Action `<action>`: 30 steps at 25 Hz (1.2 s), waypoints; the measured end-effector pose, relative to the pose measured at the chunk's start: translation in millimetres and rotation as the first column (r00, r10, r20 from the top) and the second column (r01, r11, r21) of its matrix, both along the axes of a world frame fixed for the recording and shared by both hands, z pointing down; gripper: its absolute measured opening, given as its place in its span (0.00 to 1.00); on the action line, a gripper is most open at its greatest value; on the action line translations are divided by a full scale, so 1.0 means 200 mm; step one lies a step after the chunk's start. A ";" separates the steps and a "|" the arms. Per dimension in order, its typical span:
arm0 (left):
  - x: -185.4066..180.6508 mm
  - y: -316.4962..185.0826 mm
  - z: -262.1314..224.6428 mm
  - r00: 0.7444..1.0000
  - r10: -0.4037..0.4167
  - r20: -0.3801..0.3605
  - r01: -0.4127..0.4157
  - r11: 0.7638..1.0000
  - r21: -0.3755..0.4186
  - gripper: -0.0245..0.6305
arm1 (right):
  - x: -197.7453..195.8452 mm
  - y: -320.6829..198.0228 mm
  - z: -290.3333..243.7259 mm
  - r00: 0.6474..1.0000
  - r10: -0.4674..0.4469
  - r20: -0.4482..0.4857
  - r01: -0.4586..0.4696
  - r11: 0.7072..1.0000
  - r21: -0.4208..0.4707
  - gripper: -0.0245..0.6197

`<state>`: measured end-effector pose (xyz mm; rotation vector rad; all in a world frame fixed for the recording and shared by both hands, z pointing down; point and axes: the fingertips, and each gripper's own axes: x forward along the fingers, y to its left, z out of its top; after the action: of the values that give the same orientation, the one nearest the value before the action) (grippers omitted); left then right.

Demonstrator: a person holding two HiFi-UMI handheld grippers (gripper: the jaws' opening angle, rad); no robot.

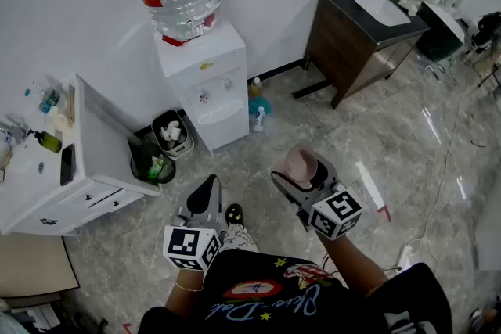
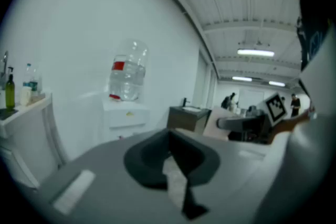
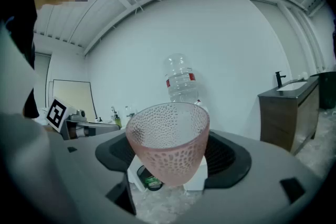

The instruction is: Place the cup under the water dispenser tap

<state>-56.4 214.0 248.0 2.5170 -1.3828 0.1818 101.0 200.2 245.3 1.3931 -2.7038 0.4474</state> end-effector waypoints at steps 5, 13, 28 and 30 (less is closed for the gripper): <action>-0.20 -0.53 0.14 1.000 -0.010 0.025 0.011 0.999 -0.039 0.03 | -0.26 -0.57 0.09 1.000 -0.015 -0.007 0.015 0.997 0.076 0.60; -0.21 -0.95 0.54 0.995 -0.101 0.023 0.103 0.992 -0.068 0.03 | -0.32 -1.28 0.68 0.997 -0.067 -0.050 0.068 0.998 0.014 0.60; -0.29 -1.00 1.37 0.960 -0.269 0.073 0.279 0.912 -0.301 0.03 | -0.52 -2.03 1.92 0.986 -0.034 -0.164 0.028 0.999 -0.039 0.60; -0.32 -0.99 1.37 0.953 -0.299 0.051 0.299 0.901 -0.314 0.03 | -0.54 -2.07 1.98 0.986 -0.030 -0.167 0.021 0.998 -0.056 0.60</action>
<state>-119.9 16.2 522.1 2.0167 -1.5772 0.3176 -6.9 -213.8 640.4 1.3177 -2.5529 0.3800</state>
